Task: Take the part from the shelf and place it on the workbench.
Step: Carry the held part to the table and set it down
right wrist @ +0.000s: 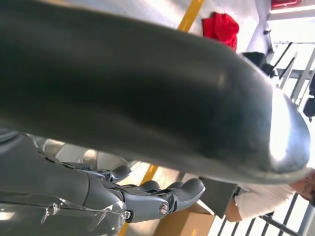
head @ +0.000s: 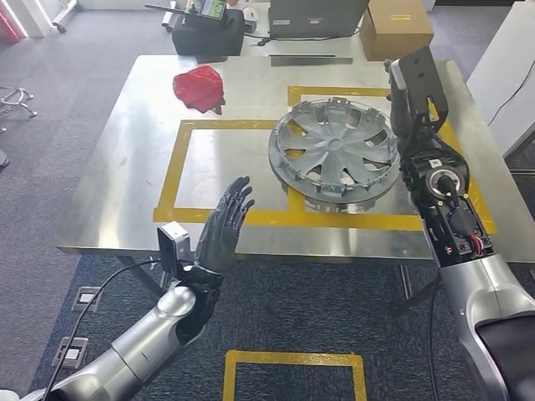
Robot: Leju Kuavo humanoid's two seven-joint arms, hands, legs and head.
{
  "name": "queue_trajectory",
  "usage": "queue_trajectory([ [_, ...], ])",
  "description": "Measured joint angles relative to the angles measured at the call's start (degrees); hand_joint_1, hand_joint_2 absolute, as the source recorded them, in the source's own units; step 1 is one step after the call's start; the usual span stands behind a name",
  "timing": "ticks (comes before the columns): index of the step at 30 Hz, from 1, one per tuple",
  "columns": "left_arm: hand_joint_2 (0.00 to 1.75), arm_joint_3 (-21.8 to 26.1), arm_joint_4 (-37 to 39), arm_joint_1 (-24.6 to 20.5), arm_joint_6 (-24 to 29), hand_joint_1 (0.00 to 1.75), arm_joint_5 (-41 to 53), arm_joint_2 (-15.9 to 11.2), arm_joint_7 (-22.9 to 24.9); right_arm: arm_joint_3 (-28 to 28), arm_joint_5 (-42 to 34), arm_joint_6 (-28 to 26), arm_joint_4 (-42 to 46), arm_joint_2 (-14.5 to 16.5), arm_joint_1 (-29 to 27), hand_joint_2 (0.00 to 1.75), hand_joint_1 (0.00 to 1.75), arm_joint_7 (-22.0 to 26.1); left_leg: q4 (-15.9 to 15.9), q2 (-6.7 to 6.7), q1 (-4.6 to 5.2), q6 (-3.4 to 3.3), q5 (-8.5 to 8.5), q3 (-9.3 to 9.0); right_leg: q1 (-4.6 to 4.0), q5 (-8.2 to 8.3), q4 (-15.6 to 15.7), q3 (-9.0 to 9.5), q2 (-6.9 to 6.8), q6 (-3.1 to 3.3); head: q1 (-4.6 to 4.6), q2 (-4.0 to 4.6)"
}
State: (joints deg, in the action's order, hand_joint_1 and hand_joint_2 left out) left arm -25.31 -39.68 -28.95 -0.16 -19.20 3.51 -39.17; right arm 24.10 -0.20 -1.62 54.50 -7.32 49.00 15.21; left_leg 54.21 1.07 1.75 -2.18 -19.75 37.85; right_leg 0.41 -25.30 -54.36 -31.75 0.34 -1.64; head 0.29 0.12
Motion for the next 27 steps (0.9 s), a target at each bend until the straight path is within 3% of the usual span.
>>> queue_trajectory([
  [27,0.00,0.2,-1.3,1.1,2.0,0.00,-0.5,-2.2,0.2,-1.8,-6.6,-1.3,16.2,-0.9,-12.9,0.00,0.00,-3.3,0.0,-0.05,0.00,0.01,-0.01,-0.12,0.00,0.00,0.0,0.11,0.02,0.01,-0.07,0.00],
])
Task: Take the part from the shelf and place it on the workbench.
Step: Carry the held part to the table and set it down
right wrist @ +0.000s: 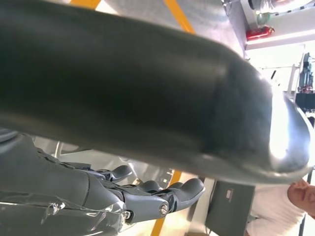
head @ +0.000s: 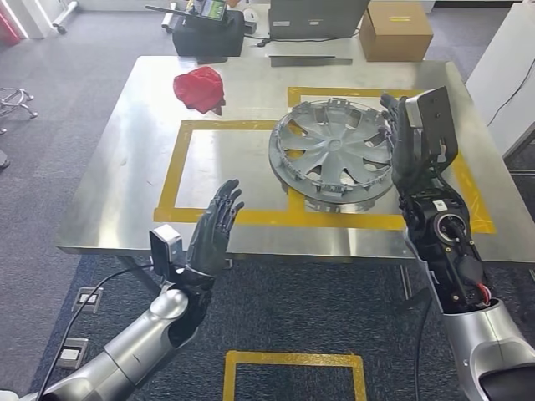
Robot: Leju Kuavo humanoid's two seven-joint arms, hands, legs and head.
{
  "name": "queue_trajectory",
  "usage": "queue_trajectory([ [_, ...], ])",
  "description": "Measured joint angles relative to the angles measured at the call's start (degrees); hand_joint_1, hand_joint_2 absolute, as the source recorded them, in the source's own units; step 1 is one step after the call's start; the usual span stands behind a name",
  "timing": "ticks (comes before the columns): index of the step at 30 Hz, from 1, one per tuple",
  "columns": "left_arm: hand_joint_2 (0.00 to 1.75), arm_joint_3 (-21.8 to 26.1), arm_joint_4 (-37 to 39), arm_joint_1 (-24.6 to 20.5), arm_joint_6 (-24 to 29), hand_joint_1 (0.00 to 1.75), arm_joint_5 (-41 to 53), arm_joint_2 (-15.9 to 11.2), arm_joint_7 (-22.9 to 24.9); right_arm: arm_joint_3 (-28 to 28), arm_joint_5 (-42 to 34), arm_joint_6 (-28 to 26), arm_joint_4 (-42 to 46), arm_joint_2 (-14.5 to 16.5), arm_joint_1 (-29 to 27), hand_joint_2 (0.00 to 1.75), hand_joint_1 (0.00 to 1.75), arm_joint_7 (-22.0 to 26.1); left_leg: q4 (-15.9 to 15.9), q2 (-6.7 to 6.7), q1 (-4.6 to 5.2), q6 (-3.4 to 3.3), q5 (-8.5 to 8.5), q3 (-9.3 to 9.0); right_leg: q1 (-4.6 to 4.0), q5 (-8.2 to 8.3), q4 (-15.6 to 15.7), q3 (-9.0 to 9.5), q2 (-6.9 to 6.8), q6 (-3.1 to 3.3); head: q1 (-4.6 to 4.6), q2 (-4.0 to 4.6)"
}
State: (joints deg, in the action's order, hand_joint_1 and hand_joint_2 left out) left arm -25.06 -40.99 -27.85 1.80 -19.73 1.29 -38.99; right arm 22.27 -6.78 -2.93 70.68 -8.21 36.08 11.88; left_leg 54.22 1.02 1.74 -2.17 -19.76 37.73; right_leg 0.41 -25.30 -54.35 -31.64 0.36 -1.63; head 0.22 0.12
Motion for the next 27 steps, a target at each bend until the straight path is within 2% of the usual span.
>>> queue_trajectory([
  [12,0.00,0.3,-0.9,0.0,0.2,0.00,0.0,-0.6,0.4,-0.1,0.3,0.2,2.9,0.0,-2.2,0.00,0.00,-0.2,0.3,0.00,0.02,-0.20,-0.32,-0.06,0.16,-0.12,0.1,0.24,0.00,-0.09,0.09,0.00],
  [17,0.00,0.3,-1.2,0.0,0.4,0.00,0.0,-0.7,0.4,-0.4,0.9,0.5,3.4,0.0,-2.6,0.00,0.00,-0.1,0.7,0.00,0.03,-0.58,-0.76,-0.09,0.17,-0.35,0.1,0.53,0.00,-0.48,0.13,0.00],
  [19,0.00,0.3,-1.4,0.0,0.5,0.00,0.1,-0.7,0.5,-0.6,1.1,0.6,3.7,0.0,-2.7,0.00,0.00,-0.1,0.3,-0.09,-0.28,-0.80,-0.74,-0.49,0.05,-0.83,-0.2,0.50,0.01,-0.72,0.11,-0.01],
  [20,0.00,0.3,-1.5,0.0,0.5,0.00,0.1,-0.7,0.5,-0.7,1.2,0.6,3.8,0.0,-2.8,0.00,0.00,0.0,0.1,-0.17,-0.48,-0.93,-0.73,-0.81,0.00,-1.74,-1.5,0.02,0.01,-0.86,-0.01,-0.01],
  [21,0.00,0.3,-1.6,0.0,0.6,0.00,0.1,-0.6,0.6,-0.8,1.2,0.6,3.9,0.0,-2.8,0.00,0.00,0.0,-0.2,-0.26,-0.66,-1.07,-0.75,-1.16,0.00,-3.22,-4.1,-1.06,0.00,-1.03,-0.21,-0.01],
  [23,0.00,0.3,-1.6,0.0,0.6,0.00,0.2,-0.6,0.6,-0.9,1.2,0.7,4.0,0.0,-3.1,0.00,0.00,0.0,-0.2,-0.34,-0.73,-1.22,-0.90,-1.55,0.14,-6.77,-12.2,-4.68,-0.04,-1.29,-0.72,0.00],
  [24,0.00,0.3,-1.7,0.1,0.6,0.00,0.2,-0.6,0.6,-1.0,1.2,0.7,4.0,0.0,-3.4,0.00,0.00,0.0,-0.2,-0.34,-0.73,-1.22,-0.95,-1.63,0.20,-7.83,-15.6,-6.45,-0.06,-1.39,-0.93,0.00],
  [25,0.00,0.3,-1.7,0.2,0.6,0.00,0.2,-0.6,0.6,-1.0,1.2,0.7,4.0,0.0,-3.6,0.00,0.00,0.0,-0.1,-0.34,-0.73,-1.19,-1.01,-1.66,0.22,-7.88,-17.2,-7.45,-0.07,-1.42,-1.12,0.01],
  [26,0.00,0.3,-1.7,0.3,0.6,0.00,0.2,-0.6,0.6,-1.1,1.2,0.7,4.0,0.0,-3.7,0.00,0.00,0.0,-0.1,-0.33,-0.73,-1.12,-1.06,-1.69,0.22,-6.80,-16.4,-7.32,-0.09,-1.38,-1.31,0.00],
  [27,0.00,0.3,-1.7,0.3,0.6,0.00,0.2,-0.5,0.6,-1.1,1.2,0.7,4.0,0.0,-3.8,0.00,0.00,0.0,0.0,-0.31,-0.73,-1.02,-1.14,-1.76,0.22,-4.78,-13.3,-6.05,-0.10,-1.25,-1.51,0.00],
])
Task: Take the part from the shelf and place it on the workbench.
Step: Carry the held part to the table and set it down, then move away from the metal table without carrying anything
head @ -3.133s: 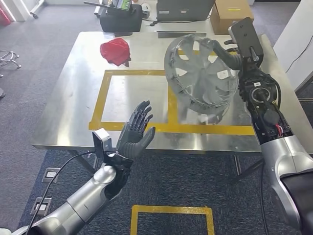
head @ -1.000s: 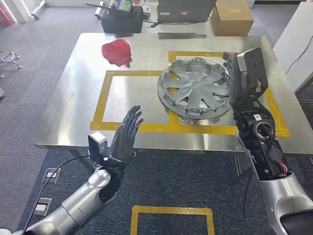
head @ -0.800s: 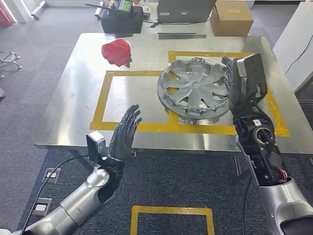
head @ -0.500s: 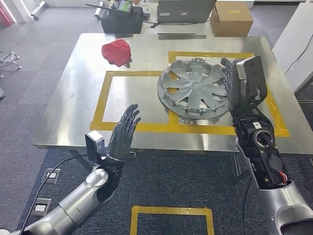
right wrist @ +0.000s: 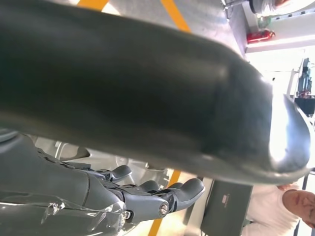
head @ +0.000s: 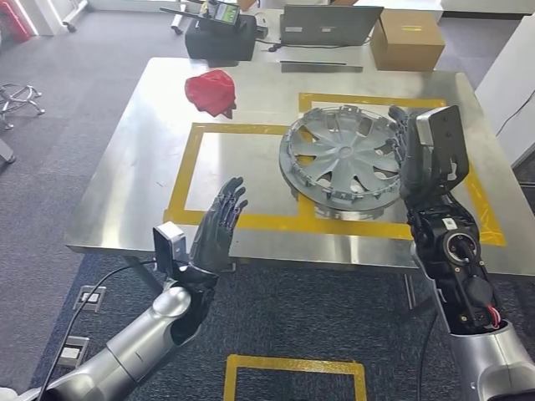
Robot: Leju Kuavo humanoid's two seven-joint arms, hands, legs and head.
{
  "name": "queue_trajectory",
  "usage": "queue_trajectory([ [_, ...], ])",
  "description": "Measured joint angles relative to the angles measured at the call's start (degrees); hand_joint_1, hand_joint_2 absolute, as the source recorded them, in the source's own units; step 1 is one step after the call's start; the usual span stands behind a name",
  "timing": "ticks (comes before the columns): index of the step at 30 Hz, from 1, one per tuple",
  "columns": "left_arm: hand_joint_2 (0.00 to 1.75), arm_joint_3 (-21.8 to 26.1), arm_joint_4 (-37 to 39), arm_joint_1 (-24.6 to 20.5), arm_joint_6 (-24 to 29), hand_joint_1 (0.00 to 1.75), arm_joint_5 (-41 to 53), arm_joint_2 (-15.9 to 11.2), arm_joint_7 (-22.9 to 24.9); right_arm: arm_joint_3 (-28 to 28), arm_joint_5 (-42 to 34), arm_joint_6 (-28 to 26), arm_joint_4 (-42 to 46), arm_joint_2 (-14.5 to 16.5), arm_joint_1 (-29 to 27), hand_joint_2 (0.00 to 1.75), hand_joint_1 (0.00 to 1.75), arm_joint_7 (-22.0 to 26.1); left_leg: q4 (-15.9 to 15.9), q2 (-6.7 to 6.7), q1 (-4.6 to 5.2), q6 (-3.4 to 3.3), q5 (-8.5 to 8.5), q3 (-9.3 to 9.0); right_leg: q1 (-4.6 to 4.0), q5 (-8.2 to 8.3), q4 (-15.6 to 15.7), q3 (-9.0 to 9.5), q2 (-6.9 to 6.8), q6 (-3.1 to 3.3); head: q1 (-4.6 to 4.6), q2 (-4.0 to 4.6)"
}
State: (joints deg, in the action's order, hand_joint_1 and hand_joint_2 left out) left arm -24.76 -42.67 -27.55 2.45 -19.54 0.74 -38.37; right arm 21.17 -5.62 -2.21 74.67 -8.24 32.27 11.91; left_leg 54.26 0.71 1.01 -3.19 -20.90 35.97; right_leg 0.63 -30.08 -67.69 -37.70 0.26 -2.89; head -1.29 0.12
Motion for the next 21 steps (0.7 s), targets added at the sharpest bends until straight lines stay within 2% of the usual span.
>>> queue_trajectory([
  [2,0.00,0.0,0.0,0.0,0.0,0.00,0.0,0.1,0.0,-0.1,0.0,0.0,0.2,0.0,0.0,0.00,0.00,0.0,0.3,0.06,0.08,0.33,-0.16,-0.09,-0.13,3.79,8.6,3.93,0.02,0.42,-0.33,-0.01],
  [3,0.00,0.0,-0.1,-0.1,0.0,0.00,0.0,0.1,0.1,-0.2,0.0,0.0,0.2,0.0,0.0,0.00,0.00,0.0,0.4,0.09,0.14,0.56,-0.17,-0.08,-0.25,4.77,11.5,5.29,0.06,0.68,-0.38,0.00],
  [4,0.00,0.0,-0.1,-0.1,0.0,0.00,0.0,0.1,0.1,-0.3,0.0,0.0,0.3,0.0,0.0,0.00,0.00,0.0,0.4,0.10,0.16,0.79,-0.12,-0.04,-0.41,5.03,13.0,5.92,0.12,0.92,-0.37,0.00],
  [6,0.00,0.0,-0.1,-0.1,0.0,0.00,0.0,0.1,0.2,-0.3,0.0,0.0,0.4,0.0,-0.1,0.00,0.00,0.0,0.3,0.11,0.20,1.34,0.12,-0.02,-0.48,5.28,13.3,6.20,0.23,1.55,-0.21,0.00],
  [8,0.00,0.0,-0.2,-0.1,0.0,0.00,0.0,0.1,0.2,-0.4,0.0,0.1,0.5,0.0,-0.1,0.00,0.00,0.0,1.4,0.03,0.19,2.07,-1.03,0.50,-0.17,5.90,13.7,6.57,0.14,2.31,0.04,0.00],
  [9,0.00,0.0,-0.2,-0.1,0.0,0.00,0.0,0.0,0.2,-0.4,0.0,0.1,0.6,0.0,-0.2,0.00,0.00,0.1,3.7,-0.02,0.11,2.47,-2.63,1.43,0.03,6.23,14.0,6.68,0.06,2.66,0.29,0.00],
  [11,0.00,0.0,-0.3,0.0,0.0,0.00,0.0,0.0,0.2,-0.5,0.0,0.1,0.7,0.0,-0.3,0.00,0.00,0.0,11.5,-0.14,-0.41,3.20,-7.06,4.67,0.11,6.63,14.1,6.27,-0.07,2.99,0.88,0.00],
  [12,0.00,0.0,-0.3,0.1,0.0,0.00,0.0,0.0,0.3,-0.5,0.0,0.1,0.7,0.0,-0.4,0.00,0.00,0.0,15.5,-0.17,-0.69,3.49,-8.73,6.30,0.12,6.77,14.0,6.05,-0.10,2.99,1.11,0.00],
  [13,0.00,0.0,-0.3,0.2,0.0,0.00,0.0,0.0,0.3,-0.5,0.0,0.1,0.7,0.0,-0.6,0.00,0.00,0.0,17.9,-0.21,-0.95,3.71,-9.48,7.19,0.17,6.90,14.0,5.85,-0.10,2.93,1.32,0.00],
  [14,0.00,0.0,-0.3,0.3,0.0,0.00,0.0,0.0,0.4,-0.6,0.0,0.1,0.8,0.0,-0.8,0.00,0.00,0.0,17.9,-0.24,-1.17,3.86,-9.11,6.88,0.24,7.02,14.0,5.70,-0.10,2.83,1.52,0.00],
  [15,0.00,0.0,-0.3,0.4,0.0,0.00,0.0,0.0,0.5,-0.7,0.1,0.2,0.8,0.0,-1.1,0.00,0.00,0.0,15.4,-0.28,-1.34,3.96,-7.80,5.31,0.34,7.11,13.9,5.59,-0.10,2.71,1.73,-0.01],
  [17,0.00,0.0,-0.4,0.3,0.0,0.00,0.0,0.0,0.6,-0.9,0.1,0.2,1.2,0.0,-1.3,0.00,0.00,0.0,6.8,-0.34,-1.52,3.97,-4.61,0.29,0.40,7.19,13.7,5.33,-0.07,2.32,2.18,0.00],
  [18,0.00,0.0,-0.4,0.2,0.0,0.00,0.0,0.0,0.6,-1.1,0.1,0.2,1.4,0.0,-1.3,0.00,0.00,0.0,3.4,-0.32,-1.51,3.80,-3.60,-1.57,0.35,7.23,13.5,5.13,-0.04,2.03,2.35,0.00],
  [19,0.00,0.0,-0.5,0.1,0.0,0.00,0.0,0.0,0.6,-1.2,0.2,0.2,1.5,0.0,-1.4,0.00,0.00,-0.1,1.5,-0.29,-1.47,3.58,-3.15,-2.57,0.26,7.31,13.4,4.95,-0.01,1.68,2.38,0.00],
  [21,0.00,0.0,-0.5,0.1,0.0,0.00,0.0,0.1,0.7,-1.4,0.3,0.2,1.7,0.0,-1.5,0.00,0.00,-0.2,0.9,-0.23,-1.27,2.90,-2.83,-2.69,0.30,7.66,13.4,4.72,0.09,0.90,2.15,0.00],
])
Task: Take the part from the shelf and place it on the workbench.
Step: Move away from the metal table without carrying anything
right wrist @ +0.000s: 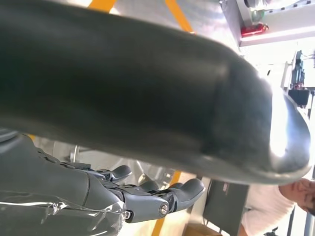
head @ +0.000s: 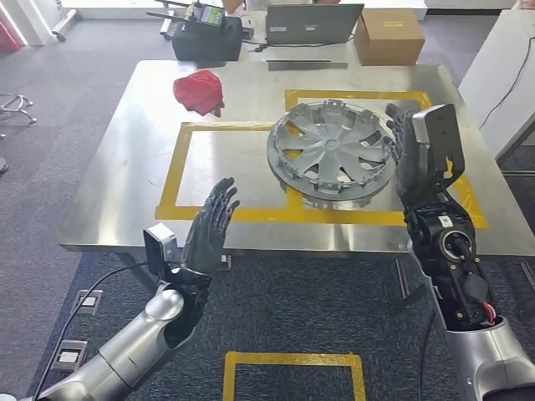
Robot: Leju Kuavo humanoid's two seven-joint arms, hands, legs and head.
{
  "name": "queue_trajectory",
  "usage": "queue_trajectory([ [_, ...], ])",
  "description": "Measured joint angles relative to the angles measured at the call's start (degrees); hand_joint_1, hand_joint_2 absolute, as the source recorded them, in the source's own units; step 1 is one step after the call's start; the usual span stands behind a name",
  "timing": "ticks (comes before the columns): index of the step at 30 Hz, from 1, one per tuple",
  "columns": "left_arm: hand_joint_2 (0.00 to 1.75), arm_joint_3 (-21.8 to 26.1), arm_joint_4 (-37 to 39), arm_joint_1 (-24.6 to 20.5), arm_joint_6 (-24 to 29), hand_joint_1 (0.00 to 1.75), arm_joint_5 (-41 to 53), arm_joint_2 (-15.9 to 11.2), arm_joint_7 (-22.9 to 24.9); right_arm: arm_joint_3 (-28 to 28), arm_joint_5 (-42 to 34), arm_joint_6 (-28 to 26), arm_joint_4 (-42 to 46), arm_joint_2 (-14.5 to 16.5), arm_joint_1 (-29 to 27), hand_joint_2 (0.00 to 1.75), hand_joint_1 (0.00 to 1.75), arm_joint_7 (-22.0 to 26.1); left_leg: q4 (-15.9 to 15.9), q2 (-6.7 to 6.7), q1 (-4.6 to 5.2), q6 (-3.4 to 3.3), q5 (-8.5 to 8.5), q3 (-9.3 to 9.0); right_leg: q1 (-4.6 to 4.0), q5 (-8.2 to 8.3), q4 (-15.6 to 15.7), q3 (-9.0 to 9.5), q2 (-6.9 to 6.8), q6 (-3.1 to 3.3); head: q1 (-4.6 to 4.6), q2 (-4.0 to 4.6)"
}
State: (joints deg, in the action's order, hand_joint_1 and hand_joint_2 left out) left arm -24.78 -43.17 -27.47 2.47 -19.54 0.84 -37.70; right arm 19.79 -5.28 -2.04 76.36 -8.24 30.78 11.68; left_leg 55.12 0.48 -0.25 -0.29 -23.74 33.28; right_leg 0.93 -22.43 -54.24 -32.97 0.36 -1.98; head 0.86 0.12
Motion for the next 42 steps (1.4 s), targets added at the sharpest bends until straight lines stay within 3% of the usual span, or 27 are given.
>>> queue_trajectory([
  [2,0.00,0.0,0.0,-0.1,0.0,0.00,0.0,0.1,0.0,-0.1,0.3,0.0,0.0,0.0,-0.2,0.00,0.00,-0.1,-0.4,-0.15,-0.05,-0.88,0.58,0.13,0.24,-0.84,-0.8,-0.39,0.02,-0.67,-0.18,0.00],
  [3,0.00,0.0,0.0,-0.1,0.0,0.00,0.0,0.2,0.0,-0.2,0.4,0.1,0.0,0.0,-0.3,0.00,0.00,-0.1,-0.6,-0.23,-0.14,-1.33,0.93,0.25,0.30,-2.46,-2.6,-1.04,-0.01,-0.93,-0.40,0.00],
  [6,0.00,0.0,0.0,-0.1,0.0,0.00,-0.1,0.5,0.1,-0.6,0.7,0.1,0.0,-0.1,-0.5,0.00,0.00,-0.1,-0.8,-0.30,-0.09,-2.01,1.77,1.11,0.33,-9.59,-13.8,-4.72,-0.12,-1.46,-1.54,0.00],
  [7,0.00,0.0,0.0,-0.1,0.0,0.00,-0.1,0.5,0.1,-0.7,0.7,0.1,0.0,-0.1,-0.7,0.00,0.00,-0.1,-0.7,-0.30,-0.02,-2.04,2.04,1.50,0.32,-10.76,-16.6,-5.40,-0.12,-1.54,-1.83,0.01],
  [8,0.00,0.0,0.0,0.0,0.0,0.00,-0.1,0.5,0.1,-0.8,0.7,0.1,0.0,-0.1,-0.8,0.00,0.00,-0.1,-0.6,-0.29,0.04,-2.01,2.32,1.93,0.31,-10.82,-17.3,-5.08,-0.13,-1.52,-2.08,0.00],
  [9,0.00,0.0,0.0,0.0,0.0,0.00,-0.1,0.5,0.1,-0.8,0.7,0.1,0.0,-0.1,-0.9,0.00,0.00,-0.1,-0.5,-0.27,0.08,-1.95,2.58,2.33,0.28,-9.83,-15.5,-3.56,-0.13,-1.40,-2.32,0.00],
  [12,0.00,0.0,0.0,0.0,0.0,0.00,-0.2,0.5,0.1,-0.9,0.7,0.1,0.1,-0.1,-0.9,0.00,0.00,-0.1,-0.4,-0.23,0.21,-1.46,3.41,3.11,-0.07,-5.79,-3.2,4.02,-0.10,-0.55,-2.91,0.00],
  [13,0.00,0.0,0.0,0.0,0.0,0.00,-0.2,0.6,0.1,-1.0,0.7,0.1,0.2,-0.1,-0.8,0.00,0.00,-0.1,-0.5,-0.24,0.22,-1.18,3.79,3.23,-0.27,-5.16,-0.7,5.33,-0.07,-0.29,-2.94,0.01],
  [15,0.00,-0.1,0.0,0.0,0.0,0.00,-0.2,0.6,0.1,-1.1,0.7,0.1,0.4,-0.1,-0.8,0.00,0.00,-0.1,-0.8,-0.23,0.20,-0.49,4.73,3.42,-0.64,-4.44,0.5,5.59,-0.02,0.12,-3.01,0.00],
  [17,0.00,-0.1,0.0,0.0,0.0,0.00,-0.2,0.6,0.1,-1.2,0.7,0.1,0.4,-0.1,-0.7,0.00,0.00,-0.1,-0.6,-0.14,0.24,0.22,4.51,3.93,-0.24,-3.31,1.2,5.08,-0.24,0.81,-3.05,0.01],
  [19,0.00,-0.1,0.0,-0.1,0.0,0.00,-0.2,0.5,0.1,-1.2,0.7,0.1,0.5,-0.1,-0.7,0.00,0.00,-0.1,3.2,-0.08,0.26,0.84,0.65,5.74,0.16,-1.84,1.9,4.03,-0.54,1.55,-2.38,0.01],
  [21,0.00,-0.1,0.0,-0.1,0.0,0.00,-0.2,0.5,0.1,-1.2,0.7,0.1,0.5,-0.1,-0.7,0.00,0.00,-0.1,11.1,-0.12,0.08,1.30,-4.92,8.41,0.06,-0.51,1.8,2.30,-0.65,1.87,-1.66,0.00],
  [22,0.00,-0.1,0.0,-0.1,0.1,0.00,-0.2,0.5,0.1,-1.3,0.7,0.1,0.5,-0.1,-0.8,0.00,0.00,-0.1,14.7,-0.14,-0.06,1.49,-6.42,9.19,0.07,0.17,1.8,1.31,-0.67,1.85,-1.40,0.00],
  [23,0.00,-0.1,0.0,0.0,0.1,0.00,-0.2,0.4,0.1,-1.3,0.7,0.1,0.5,-0.1,-0.8,0.00,0.00,-0.1,16.6,-0.14,-0.21,1.66,-6.67,9.18,0.11,0.80,1.7,0.38,-0.67,1.80,-1.20,0.01],
  [24,0.00,-0.1,0.0,0.0,0.1,0.00,-0.2,0.4,0.1,-1.3,0.7,0.1,0.5,-0.1,-0.8,0.00,0.00,-0.1,16.4,-0.15,-0.35,1.76,-5.76,8.10,0.17,1.37,1.5,-0.51,-0.66,1.67,-0.98,0.01],
  [25,0.00,-0.1,0.0,-0.1,0.1,0.00,-0.2,0.4,0.1,-1.3,0.7,0.2,0.5,-0.1,-0.8,0.00,0.00,-0.1,14.1,-0.16,-0.47,1.79,-4.27,5.98,0.25,1.86,1.3,-1.33,-0.64,1.48,-0.70,0.00],
  [26,0.00,-0.1,0.0,-0.2,0.1,0.00,-0.2,0.4,0.1,-1.3,0.7,0.2,0.5,-0.1,-0.8,0.00,0.00,0.0,10.3,-0.16,-0.58,1.75,-3.23,3.03,0.32,2.27,1.0,-2.02,-0.62,1.22,-0.43,0.00],
  [28,0.00,-0.1,0.0,-0.6,0.1,0.00,-0.3,0.4,0.0,-1.4,0.8,0.2,0.6,-0.1,-0.8,0.00,0.00,0.1,2.8,-0.08,-0.49,1.29,-2.91,-2.12,0.28,3.01,0.4,-3.15,-0.61,0.56,0.01,-0.01],
  [29,0.00,-0.1,0.0,-0.7,0.1,0.00,-0.3,0.5,0.0,-1.4,0.8,0.2,0.7,-0.1,-0.8,0.00,0.00,0.1,0.8,-0.01,-0.36,0.96,-3.21,-3.38,0.23,3.35,0.3,-3.42,-0.62,0.23,0.00,0.00],
  [32,0.00,-0.1,0.0,-0.8,0.1,0.00,-0.3,0.5,-0.1,-1.6,0.8,0.2,0.8,-0.1,-0.8,0.00,0.00,0.2,0.1,0.05,-0.12,-0.17,-2.72,-3.09,0.28,4.49,0.6,-3.70,-0.54,-0.72,-0.31,0.00],
  [34,0.00,-0.1,0.0,-0.7,0.1,0.00,-0.4,0.7,-0.1,-1.7,0.8,0.3,0.8,-0.1,-1.0,0.00,0.00,0.1,-0.2,-0.17,-0.28,-1.25,-1.57,-2.25,0.47,2.83,-0.6,-4.59,-0.41,-1.34,-0.46,-0.01],
  [35,0.00,-0.1,0.0,-0.8,0.1,0.00,-0.4,0.8,-0.1,-1.8,0.8,0.3,0.8,-0.1,-1.1,0.00,0.00,0.1,-0.4,-0.28,-0.40,-1.71,-0.88,-1.67,0.53,0.46,-2.9,-5.44,-0.38,-1.57,-0.77,-0.01],
  [37,0.00,-0.1,0.0,-0.7,0.1,0.00,-0.3,0.9,-0.1,-2.0,0.9,0.3,0.9,-0.2,-1.1,0.00,0.00,0.0,-0.5,-0.34,-0.31,-2.13,0.33,-0.29,0.60,-5.63,-10.9,-7.49,-0.40,-1.87,-1.64,-0.01],
  [38,0.00,-0.1,0.0,-0.7,0.1,0.00,-0.3,0.9,-0.1,-2.0,0.9,0.3,0.9,-0.2,-1.2,0.00,0.00,0.0,-0.5,-0.35,-0.23,-2.16,0.91,0.43,0.60,-7.57,-14.9,-8.19,-0.40,-1.99,-1.99,-0.01],
  [39,0.00,-0.1,0.0,-0.6,0.1,0.00,-0.3,0.9,-0.1,-2.1,0.9,0.3,0.9,-0.2,-1.2,0.00,0.00,0.0,-0.4,-0.35,-0.15,-2.15,1.50,1.18,0.59,-8.21,-17.5,-8.16,-0.40,-2.04,-2.25,-0.01],
  [40,0.00,-0.1,0.0,-0.6,0.1,0.00,-0.3,0.9,-0.1,-2.1,0.9,0.3,0.9,-0.2,-1.3,0.00,0.00,0.0,-0.4,-0.34,-0.09,-2.09,2.08,1.91,0.58,-7.66,-18.0,-7.17,-0.40,-1.98,-2.50,-0.01],
  [42,0.00,-0.1,0.0,-0.6,0.1,0.00,-0.4,0.9,-0.1,-2.1,0.9,0.3,1.0,-0.2,-1.4,0.00,0.00,0.0,-0.4,-0.30,-0.02,-1.85,3.11,3.11,0.47,-4.98,-12.6,-2.18,-0.36,-1.54,-2.95,-0.01],
])
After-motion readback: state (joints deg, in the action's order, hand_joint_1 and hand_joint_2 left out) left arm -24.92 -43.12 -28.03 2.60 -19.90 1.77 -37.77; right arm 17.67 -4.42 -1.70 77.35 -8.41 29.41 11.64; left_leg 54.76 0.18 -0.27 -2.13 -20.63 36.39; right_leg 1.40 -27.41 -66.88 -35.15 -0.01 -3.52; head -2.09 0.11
